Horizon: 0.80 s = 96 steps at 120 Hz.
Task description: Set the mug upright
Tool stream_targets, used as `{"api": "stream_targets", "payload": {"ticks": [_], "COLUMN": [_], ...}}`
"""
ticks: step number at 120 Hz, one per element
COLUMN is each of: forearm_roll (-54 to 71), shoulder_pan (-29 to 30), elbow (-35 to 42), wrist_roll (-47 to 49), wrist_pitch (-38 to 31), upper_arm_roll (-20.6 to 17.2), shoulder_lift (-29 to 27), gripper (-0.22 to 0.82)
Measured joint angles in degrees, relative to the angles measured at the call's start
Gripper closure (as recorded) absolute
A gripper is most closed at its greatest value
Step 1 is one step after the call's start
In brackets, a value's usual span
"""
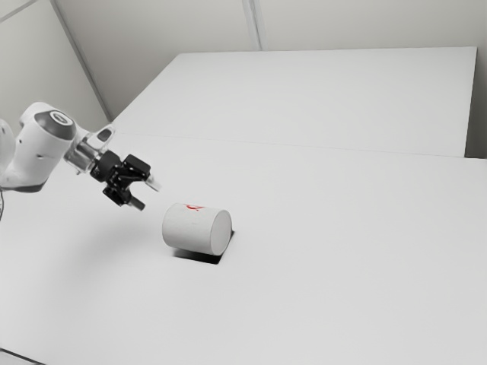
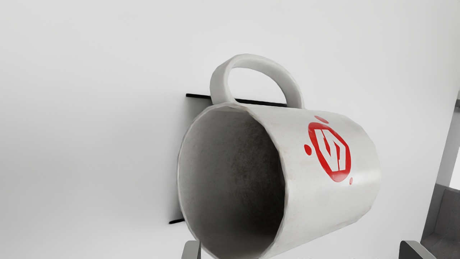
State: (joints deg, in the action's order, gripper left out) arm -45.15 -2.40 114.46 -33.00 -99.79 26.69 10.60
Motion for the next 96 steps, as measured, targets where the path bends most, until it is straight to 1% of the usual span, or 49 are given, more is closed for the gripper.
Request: {"api": "stream_targets", "payload": {"ticks": [17, 48, 96], "forearm_roll": [-3.61, -9.4, -15.83], "shoulder_pan": [0.99, 1.24, 0.23], "elbow": [1.49, 2.85, 5.15], "wrist_roll": [-6.0, -14.75, -23.34], "wrist_pitch": [1.23, 4.36, 6.36], "upper_arm_roll": [-0.04, -0.05, -0.83], "shoulder_lift": [2.54, 5.05, 6.69], "gripper": [0.0, 0.0, 0.0]}}
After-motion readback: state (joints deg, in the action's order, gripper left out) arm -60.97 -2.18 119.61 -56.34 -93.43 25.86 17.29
